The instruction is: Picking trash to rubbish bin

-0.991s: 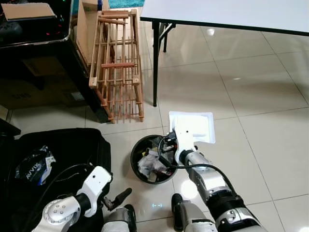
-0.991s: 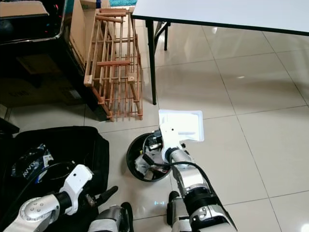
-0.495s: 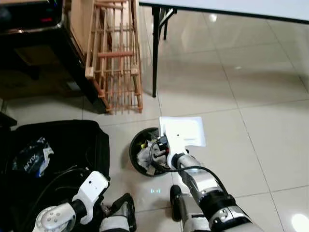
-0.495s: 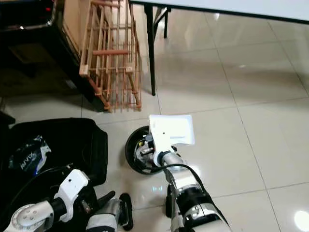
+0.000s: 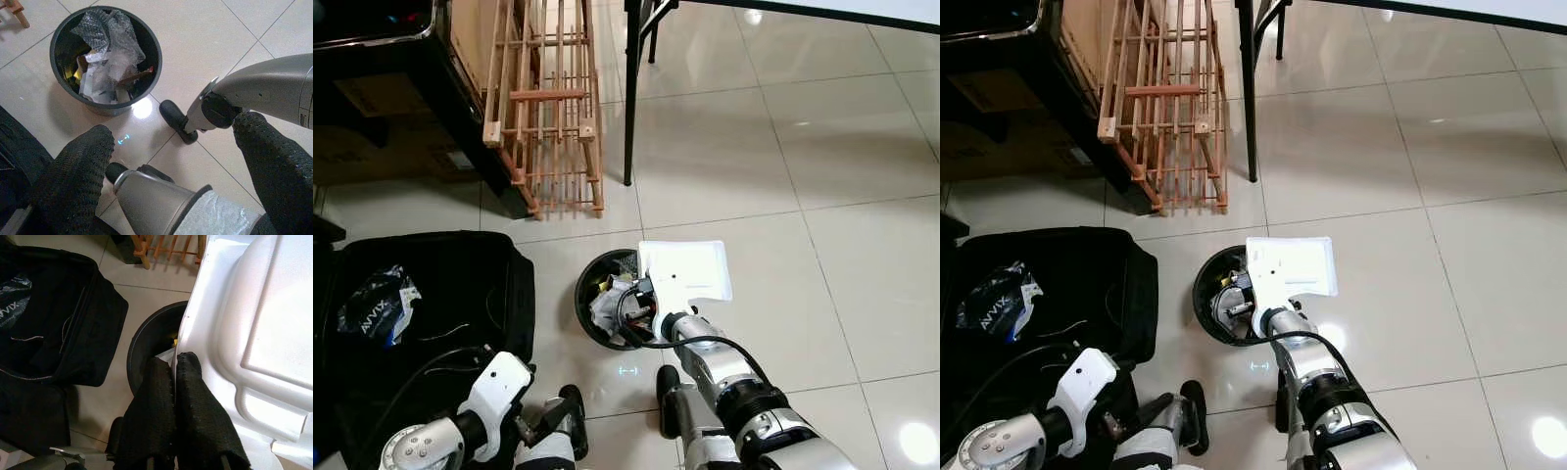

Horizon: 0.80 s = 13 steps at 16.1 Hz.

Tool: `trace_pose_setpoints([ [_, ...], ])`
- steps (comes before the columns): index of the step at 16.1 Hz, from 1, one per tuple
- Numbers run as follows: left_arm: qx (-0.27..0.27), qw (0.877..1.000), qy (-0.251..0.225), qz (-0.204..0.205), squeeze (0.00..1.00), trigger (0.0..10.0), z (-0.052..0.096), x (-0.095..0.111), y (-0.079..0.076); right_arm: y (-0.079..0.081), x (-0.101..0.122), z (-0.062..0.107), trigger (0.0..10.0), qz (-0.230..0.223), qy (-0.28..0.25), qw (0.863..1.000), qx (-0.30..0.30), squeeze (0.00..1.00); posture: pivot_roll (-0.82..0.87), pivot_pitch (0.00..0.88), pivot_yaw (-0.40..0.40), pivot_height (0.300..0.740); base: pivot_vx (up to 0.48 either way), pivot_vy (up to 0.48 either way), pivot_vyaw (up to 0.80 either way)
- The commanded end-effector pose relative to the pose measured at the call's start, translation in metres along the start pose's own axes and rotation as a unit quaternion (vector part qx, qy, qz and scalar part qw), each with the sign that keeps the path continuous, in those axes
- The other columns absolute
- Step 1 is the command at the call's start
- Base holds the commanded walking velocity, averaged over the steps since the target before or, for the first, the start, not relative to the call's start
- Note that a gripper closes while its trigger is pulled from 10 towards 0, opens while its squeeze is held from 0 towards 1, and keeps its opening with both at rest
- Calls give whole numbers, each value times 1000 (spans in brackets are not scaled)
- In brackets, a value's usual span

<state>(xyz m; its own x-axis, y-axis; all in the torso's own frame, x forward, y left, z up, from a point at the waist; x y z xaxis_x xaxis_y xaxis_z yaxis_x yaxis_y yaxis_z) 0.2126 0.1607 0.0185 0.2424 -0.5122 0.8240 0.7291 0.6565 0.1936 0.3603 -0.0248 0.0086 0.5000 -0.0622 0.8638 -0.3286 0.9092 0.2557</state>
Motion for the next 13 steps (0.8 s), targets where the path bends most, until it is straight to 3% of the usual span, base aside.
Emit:
trace_pose_setpoints([
  [1,-6,1000,13,7,0,10000,1,-8,-6,1,-19,1,10000,-4,27,1000,-1,0,193,409,16,740,0,0,0],
  [5,-7,1000,14,8,0,10000,0,-8,-7,-3,-35,2,10000,0,58,998,-11,0,189,399,14,740,0,0,0],
  [9,-10,1000,17,6,0,10000,-2,-9,-7,14,-31,-2,10000,-8,59,998,17,0,191,389,17,740,0,0,0],
  [11,-9,1000,21,4,0,10000,-2,-11,-6,28,-25,-4,10000,-41,45,997,48,0,197,389,18,740,0,0,0],
  [13,-9,1000,25,4,0,10000,-1,-13,-6,32,-31,-4,10000,-66,53,995,57,0,200,390,17,740,0,0,0],
])
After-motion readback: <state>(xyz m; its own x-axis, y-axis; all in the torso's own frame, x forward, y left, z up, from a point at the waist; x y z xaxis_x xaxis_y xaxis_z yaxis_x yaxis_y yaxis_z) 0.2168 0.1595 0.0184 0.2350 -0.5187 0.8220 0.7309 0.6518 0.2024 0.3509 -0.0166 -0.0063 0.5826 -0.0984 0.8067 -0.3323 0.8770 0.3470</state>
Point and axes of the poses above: a point about 5 cm out from each wrist's last joint towards the gripper, its own z axis pointing back from the gripper into the wrist, its own x axis along the axis of the wrist's last joint, y = z × x, the point moved 6 cm from there along -z, pointing out of the wrist towards the gripper, and after that the axes turned 12 degrees about -z, right-handed, at the moved point
